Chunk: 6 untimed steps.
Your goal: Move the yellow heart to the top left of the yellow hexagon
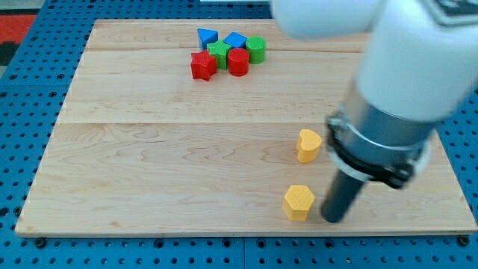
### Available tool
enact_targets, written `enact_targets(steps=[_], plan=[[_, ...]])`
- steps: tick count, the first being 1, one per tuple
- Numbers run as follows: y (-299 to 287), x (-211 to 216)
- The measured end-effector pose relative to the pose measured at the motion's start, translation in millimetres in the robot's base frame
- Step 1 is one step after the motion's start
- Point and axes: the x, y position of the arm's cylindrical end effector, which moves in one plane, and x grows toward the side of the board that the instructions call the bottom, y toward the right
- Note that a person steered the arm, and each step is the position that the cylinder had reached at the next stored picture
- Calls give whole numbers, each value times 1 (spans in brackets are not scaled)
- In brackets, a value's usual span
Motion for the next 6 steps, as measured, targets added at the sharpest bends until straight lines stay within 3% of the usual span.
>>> enact_targets(steps=[1, 2, 3, 4, 5, 6], plan=[[-58, -14], [-28, -20], [80, -21], [108, -46], [79, -80], [62, -86]])
